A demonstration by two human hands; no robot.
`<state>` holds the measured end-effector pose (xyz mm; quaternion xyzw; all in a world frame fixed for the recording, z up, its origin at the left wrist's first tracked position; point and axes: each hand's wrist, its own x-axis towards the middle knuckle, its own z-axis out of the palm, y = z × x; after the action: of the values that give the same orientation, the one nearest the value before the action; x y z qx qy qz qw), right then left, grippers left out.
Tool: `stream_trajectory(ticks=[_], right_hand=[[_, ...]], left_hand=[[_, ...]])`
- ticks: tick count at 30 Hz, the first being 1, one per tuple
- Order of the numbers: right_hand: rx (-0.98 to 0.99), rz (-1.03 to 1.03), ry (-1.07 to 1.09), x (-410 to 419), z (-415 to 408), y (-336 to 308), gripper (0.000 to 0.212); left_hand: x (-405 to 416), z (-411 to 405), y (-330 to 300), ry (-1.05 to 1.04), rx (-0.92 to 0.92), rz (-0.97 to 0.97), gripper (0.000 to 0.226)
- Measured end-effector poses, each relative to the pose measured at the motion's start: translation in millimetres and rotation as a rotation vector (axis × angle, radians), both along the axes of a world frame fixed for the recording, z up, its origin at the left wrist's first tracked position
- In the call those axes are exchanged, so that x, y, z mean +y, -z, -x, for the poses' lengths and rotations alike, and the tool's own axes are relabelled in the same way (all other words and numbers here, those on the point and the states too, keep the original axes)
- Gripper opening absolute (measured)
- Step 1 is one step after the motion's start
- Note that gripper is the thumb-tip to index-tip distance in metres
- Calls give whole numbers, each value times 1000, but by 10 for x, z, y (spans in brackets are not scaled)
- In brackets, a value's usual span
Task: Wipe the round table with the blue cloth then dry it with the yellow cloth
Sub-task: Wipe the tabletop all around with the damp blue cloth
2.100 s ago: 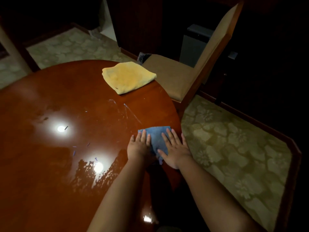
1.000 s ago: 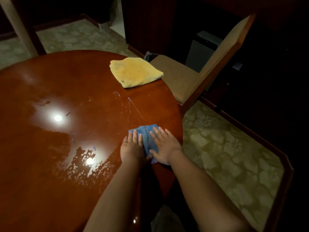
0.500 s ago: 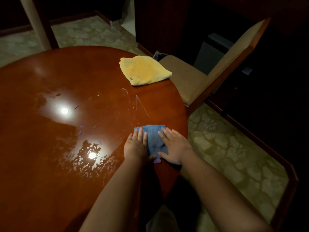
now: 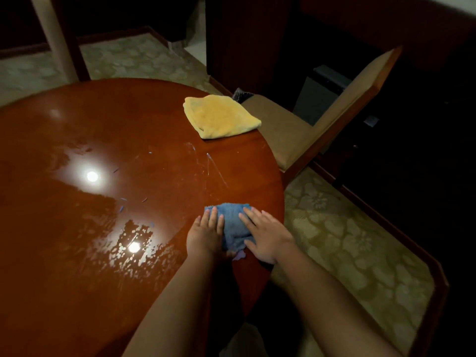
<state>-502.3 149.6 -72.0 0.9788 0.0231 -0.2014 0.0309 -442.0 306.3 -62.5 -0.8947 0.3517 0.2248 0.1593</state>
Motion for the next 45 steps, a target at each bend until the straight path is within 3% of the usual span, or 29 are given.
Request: stream_trajectory(ticks=[5,10,13,15,18,21,28,31,33,37,45], right_hand=[[-1,-56,41,1,-300,41,64],[-33,-85,138,146,217,63,65],[-49,-97,157,211,532,74,85],[-60,-121,186,272,701,85,99],[-91,-136,237,310,875,94,99],[-117,-145,311,367,914,135,99],[-157,-158,502,383,636,205,85],[-144,-136,512,229,471,191,61],[-152,-128,516,134,367,202,64],[-147,-123,525,-58,121,245,88],[-162,-130,420,-722,-672,270,86]], left_hand=[[-14,-118,12,-63,40,79,97],[133,-4,-71,-4,93,77,100],[210,209,-83,40,112,93,101],[241,346,-87,53,111,124,90],[248,463,-107,68,78,165,67],[230,489,-108,44,83,192,59],[7,377,-4,59,25,97,58],[-172,286,-26,79,7,54,62],[-285,208,-27,91,-4,50,64],[-488,10,72,81,-54,93,61],[-1040,-722,135,48,-91,132,58]])
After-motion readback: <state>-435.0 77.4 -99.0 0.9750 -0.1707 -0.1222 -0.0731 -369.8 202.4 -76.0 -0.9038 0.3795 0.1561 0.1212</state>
